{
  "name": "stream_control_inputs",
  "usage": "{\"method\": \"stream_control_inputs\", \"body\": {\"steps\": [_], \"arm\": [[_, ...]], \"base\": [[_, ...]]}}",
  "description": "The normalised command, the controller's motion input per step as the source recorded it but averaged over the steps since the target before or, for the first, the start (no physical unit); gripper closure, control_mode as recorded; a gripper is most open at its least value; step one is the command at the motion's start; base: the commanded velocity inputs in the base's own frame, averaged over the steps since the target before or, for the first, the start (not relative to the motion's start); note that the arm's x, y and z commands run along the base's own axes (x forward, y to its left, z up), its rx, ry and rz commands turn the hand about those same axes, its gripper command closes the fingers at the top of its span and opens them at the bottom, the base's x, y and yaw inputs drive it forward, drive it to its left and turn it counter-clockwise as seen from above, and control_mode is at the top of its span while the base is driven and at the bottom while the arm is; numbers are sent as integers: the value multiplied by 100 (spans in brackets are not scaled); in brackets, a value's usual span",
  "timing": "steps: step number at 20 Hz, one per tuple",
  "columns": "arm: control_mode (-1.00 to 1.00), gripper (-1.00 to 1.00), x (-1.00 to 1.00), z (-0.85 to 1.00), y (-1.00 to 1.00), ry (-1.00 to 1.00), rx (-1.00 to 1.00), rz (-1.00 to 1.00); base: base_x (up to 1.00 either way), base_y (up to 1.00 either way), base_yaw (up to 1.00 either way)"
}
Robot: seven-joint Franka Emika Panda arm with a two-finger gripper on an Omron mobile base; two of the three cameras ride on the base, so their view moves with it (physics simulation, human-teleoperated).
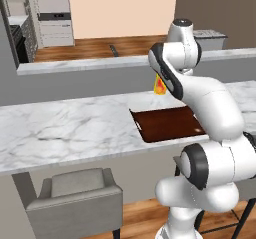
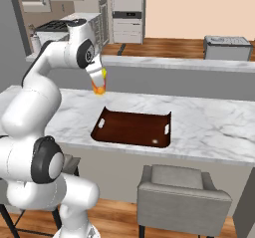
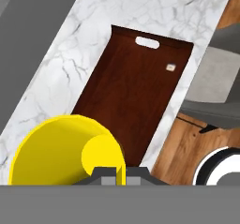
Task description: There is a tray on the dining counter. Grab the cup, mug, and pitcher and place them on the tray. The pitcher may be placed next to the tray if it cannot fit the tray.
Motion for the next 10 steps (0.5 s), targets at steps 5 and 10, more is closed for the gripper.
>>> {"method": "stream_control_inputs", "body": {"steps": [5,10], "arm": [[-100,100,30,-46,0,2,-1,0],[-100,100,34,-38,0,5,-1,0]], "base": [[0,0,0],[0,0,0]]}}
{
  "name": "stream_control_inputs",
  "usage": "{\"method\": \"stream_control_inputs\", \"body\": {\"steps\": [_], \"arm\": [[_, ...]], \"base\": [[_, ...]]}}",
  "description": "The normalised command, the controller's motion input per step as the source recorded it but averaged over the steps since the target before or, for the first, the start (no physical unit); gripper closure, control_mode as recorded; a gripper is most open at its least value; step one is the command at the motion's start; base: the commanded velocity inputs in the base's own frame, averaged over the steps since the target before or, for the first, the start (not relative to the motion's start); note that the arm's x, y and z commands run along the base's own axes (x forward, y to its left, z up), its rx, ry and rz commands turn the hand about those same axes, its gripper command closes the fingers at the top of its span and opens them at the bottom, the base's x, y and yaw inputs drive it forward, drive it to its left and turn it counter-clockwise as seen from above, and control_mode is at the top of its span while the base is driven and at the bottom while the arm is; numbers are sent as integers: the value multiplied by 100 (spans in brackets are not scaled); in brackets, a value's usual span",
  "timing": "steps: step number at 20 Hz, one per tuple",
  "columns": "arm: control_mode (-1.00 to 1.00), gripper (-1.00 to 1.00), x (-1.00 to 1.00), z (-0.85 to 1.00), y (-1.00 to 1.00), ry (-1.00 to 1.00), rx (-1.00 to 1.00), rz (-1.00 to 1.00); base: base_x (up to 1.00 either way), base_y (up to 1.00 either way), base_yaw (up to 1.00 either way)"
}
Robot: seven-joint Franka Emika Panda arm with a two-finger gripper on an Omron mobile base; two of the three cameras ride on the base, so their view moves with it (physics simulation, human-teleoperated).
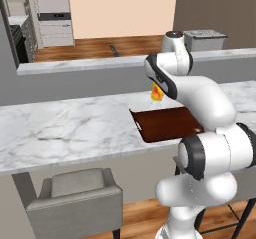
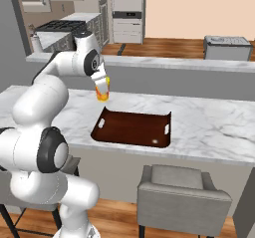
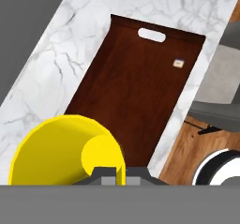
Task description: There is a tray on the dining counter. Grab the cup, mug, and pitcher and place them on the tray. The pitcher may be placed next to the tray if it cannot fit the tray.
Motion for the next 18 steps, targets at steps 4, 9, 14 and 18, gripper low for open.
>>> {"method": "stream_control_inputs", "body": {"steps": [4,9,14,18], "arm": [[-100,100,15,-30,0,14,-3,0],[-100,100,15,-31,0,14,-4,0],[-100,100,24,-42,0,3,-3,0],[-100,100,37,-43,0,0,0,0]], "base": [[0,0,0],[0,0,0],[0,0,0],[0,0,0]]}}
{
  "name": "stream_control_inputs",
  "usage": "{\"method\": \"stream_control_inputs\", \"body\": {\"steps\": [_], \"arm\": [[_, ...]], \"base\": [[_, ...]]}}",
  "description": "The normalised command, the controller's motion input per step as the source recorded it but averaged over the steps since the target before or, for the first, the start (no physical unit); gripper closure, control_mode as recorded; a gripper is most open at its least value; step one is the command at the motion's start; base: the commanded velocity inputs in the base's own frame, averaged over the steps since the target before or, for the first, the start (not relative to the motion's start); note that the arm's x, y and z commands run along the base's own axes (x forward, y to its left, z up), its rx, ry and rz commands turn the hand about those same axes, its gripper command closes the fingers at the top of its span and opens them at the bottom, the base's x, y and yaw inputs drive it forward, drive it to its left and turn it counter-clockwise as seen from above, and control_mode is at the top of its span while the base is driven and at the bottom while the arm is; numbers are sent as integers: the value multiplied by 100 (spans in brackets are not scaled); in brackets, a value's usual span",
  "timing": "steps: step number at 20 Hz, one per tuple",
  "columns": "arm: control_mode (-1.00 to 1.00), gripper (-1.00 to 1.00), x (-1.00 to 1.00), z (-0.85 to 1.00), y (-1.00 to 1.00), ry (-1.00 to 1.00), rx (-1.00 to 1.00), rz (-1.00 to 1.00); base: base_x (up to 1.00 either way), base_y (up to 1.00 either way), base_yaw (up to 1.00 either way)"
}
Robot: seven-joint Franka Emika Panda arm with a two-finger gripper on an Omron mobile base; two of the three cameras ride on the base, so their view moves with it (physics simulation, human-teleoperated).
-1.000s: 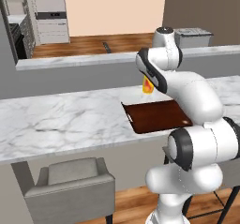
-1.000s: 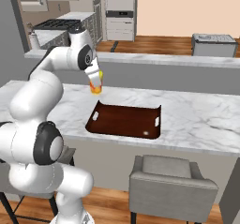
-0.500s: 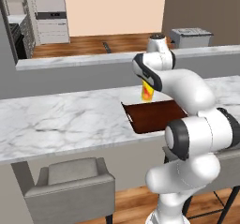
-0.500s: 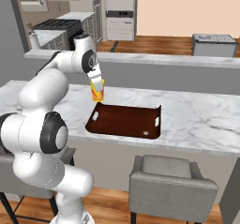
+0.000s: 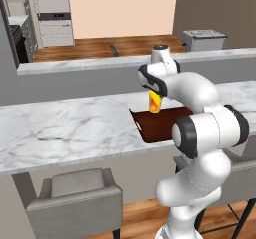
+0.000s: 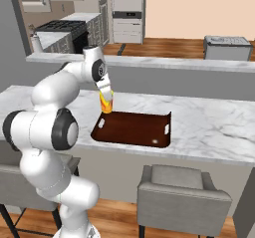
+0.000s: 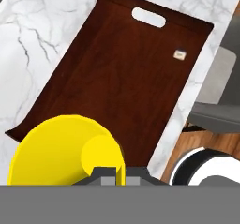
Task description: There is a tray on the dining counter. Grab the cup, mug, and pitcher and place them on the tray. The pitcher may be placed next to the tray if it cannot fit the tray.
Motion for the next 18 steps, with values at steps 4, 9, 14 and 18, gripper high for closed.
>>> {"method": "stream_control_inputs", "body": {"steps": [4,9,14,18], "arm": [[-100,100,38,-48,0,0,0,0],[-100,100,33,-43,0,0,0,0],[-100,100,38,-33,0,0,0,0],[-100,100,33,-26,0,1,0,0]], "base": [[0,0,0],[0,0,0],[0,0,0],[0,0,0]]}}
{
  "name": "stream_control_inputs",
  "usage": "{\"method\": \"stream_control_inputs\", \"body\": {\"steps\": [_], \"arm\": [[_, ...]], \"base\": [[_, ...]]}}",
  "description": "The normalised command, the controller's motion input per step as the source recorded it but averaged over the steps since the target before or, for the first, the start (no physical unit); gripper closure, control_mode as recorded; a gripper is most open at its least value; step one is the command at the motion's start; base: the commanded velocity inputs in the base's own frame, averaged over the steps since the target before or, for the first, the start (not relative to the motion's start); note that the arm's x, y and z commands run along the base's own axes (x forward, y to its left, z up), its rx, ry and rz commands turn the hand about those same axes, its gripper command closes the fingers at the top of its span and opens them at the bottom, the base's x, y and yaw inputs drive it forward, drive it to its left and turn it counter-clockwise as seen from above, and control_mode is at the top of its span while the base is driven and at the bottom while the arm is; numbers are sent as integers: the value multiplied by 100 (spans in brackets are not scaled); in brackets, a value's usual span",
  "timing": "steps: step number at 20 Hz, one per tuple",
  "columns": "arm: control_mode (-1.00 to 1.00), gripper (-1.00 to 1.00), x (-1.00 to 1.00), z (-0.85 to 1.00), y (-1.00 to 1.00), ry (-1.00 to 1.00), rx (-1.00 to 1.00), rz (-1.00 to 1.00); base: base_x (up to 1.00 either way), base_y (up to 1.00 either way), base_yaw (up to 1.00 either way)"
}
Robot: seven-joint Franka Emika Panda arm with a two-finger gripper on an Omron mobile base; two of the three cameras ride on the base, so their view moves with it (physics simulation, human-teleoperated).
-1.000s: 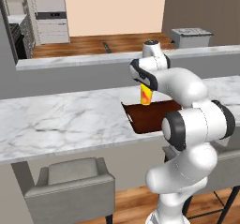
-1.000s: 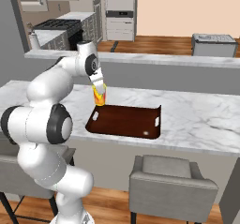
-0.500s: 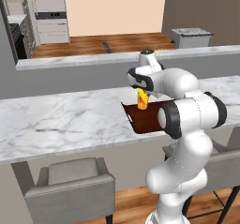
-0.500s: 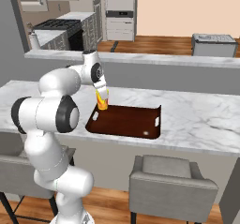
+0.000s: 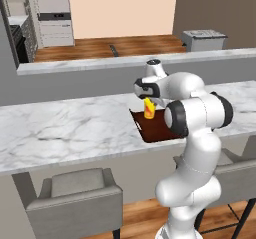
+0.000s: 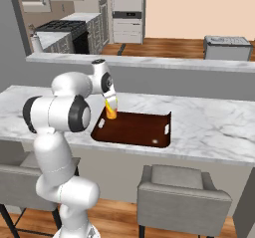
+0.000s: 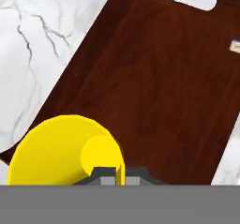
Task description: There is a tray on the dining counter. Grab the cup, mug, and pitcher and place them on the tray. The pitcher may be placed next to the tray if it cannot fit the tray.
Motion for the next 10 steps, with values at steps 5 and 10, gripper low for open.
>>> {"method": "stream_control_inputs", "body": {"steps": [5,10], "arm": [[-100,100,16,-14,0,5,0,0],[-100,100,14,-12,0,5,0,0]], "base": [[0,0,0],[0,0,0]]}}
